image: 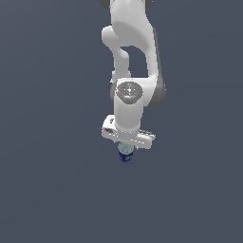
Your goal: Pick up the object and move it to a goal position.
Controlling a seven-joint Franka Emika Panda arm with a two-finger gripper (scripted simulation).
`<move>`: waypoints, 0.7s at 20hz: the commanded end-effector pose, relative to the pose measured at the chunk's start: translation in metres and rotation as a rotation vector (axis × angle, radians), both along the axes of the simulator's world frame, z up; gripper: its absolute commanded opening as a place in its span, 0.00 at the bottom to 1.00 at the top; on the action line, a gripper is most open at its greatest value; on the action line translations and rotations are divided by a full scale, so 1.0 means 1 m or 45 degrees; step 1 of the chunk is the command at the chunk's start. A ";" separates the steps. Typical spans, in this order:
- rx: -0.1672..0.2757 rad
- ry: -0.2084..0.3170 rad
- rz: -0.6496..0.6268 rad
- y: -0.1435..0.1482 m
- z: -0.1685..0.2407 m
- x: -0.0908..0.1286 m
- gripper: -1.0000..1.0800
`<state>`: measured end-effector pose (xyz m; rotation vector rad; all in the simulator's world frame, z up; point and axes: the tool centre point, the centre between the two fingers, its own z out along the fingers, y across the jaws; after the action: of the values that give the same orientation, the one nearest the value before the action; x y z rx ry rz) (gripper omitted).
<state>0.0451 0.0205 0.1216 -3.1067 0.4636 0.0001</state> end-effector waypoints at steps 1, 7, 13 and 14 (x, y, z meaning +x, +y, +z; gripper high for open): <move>0.000 0.001 0.000 0.000 -0.007 0.000 0.96; -0.001 0.000 -0.004 0.000 -0.038 -0.001 0.96; -0.001 0.000 -0.005 0.000 -0.048 0.000 0.96; -0.001 0.000 -0.005 0.000 -0.047 0.000 0.96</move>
<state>0.0447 0.0205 0.0742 -3.1067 0.4697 0.0026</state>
